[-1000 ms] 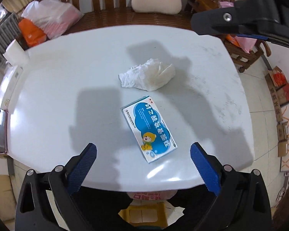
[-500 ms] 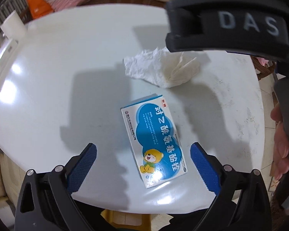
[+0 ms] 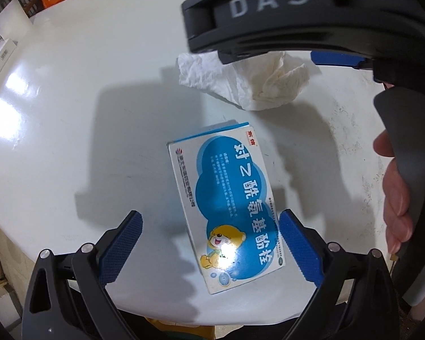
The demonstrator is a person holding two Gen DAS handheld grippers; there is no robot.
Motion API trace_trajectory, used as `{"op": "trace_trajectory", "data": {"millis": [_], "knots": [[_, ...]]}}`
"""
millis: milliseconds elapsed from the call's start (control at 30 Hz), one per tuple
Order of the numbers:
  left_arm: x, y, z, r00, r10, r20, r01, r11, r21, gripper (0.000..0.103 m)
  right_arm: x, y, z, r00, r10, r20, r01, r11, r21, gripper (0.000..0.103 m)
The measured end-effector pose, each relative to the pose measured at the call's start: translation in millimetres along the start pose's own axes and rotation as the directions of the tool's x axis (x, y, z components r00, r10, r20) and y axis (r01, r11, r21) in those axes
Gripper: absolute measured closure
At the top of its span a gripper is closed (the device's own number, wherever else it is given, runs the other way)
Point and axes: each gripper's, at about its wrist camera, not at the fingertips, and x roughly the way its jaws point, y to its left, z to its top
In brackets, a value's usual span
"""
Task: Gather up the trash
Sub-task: 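Grasp the blue-white medicine box with the left tool while the right tool grasps the crumpled tissue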
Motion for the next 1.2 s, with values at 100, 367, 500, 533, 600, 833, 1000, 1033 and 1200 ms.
{"op": "trace_trajectory", "data": {"millis": [100, 367, 500, 533, 600, 833, 1000, 1033, 1200], "knots": [[3.2, 2.6, 0.1, 1.000, -0.020, -0.017, 0.020, 1.000, 0.003, 0.015, 6.6, 5.3, -1.6, 1.000, -0.021, -0.009, 0.021, 1.000, -0.023, 0.008], [6.8, 2.1, 0.9, 1.000, 0.030, 0.001, -0.030, 0.999, 0.041, 0.027, 19.3, 5.5, -4.6, 1.000, -0.003, -0.024, 0.003, 1.000, -0.017, 0.031], [4.3, 8.0, 0.2, 0.999, 0.039, 0.011, -0.040, 0.998, 0.049, 0.041, 17.8, 7.2, -6.1, 1.000, -0.016, -0.012, 0.016, 1.000, -0.024, 0.044], [4.2, 10.6, -0.2, 0.999, 0.032, 0.009, -0.033, 0.998, 0.050, 0.041, 17.4, 7.9, -6.7, 1.000, -0.018, -0.011, 0.017, 1.000, -0.026, 0.050], [4.8, 14.2, -1.2, 0.999, 0.033, 0.010, -0.034, 0.998, 0.050, 0.041, 16.3, 8.7, -6.7, 1.000, -0.010, -0.009, 0.010, 1.000, -0.027, 0.062], [6.4, 22.2, -7.7, 0.999, 0.038, 0.030, -0.040, 0.998, 0.055, 0.042, 4.5, 8.4, -12.4, 1.000, 0.017, 0.012, -0.017, 1.000, -0.005, 0.081], [1.5, 18.4, -18.8, 0.998, 0.022, 0.066, -0.025, 0.998, 0.053, 0.042, -24.6, 14.1, -25.3, 0.998, 0.018, 0.064, -0.017, 1.000, -0.019, 0.081], [-0.3, 19.8, -21.5, 0.997, 0.020, 0.078, -0.025, 0.998, 0.055, 0.042, -32.1, 16.0, -29.3, 0.997, 0.019, 0.077, -0.017, 1.000, -0.025, 0.081], [-23.4, 24.2, -40.1, 0.989, 0.008, 0.145, -0.018, 0.998, 0.065, 0.042, -73.4, 29.5, -63.5, 0.988, 0.021, 0.151, -0.011, 0.998, -0.065, 0.081]]}}
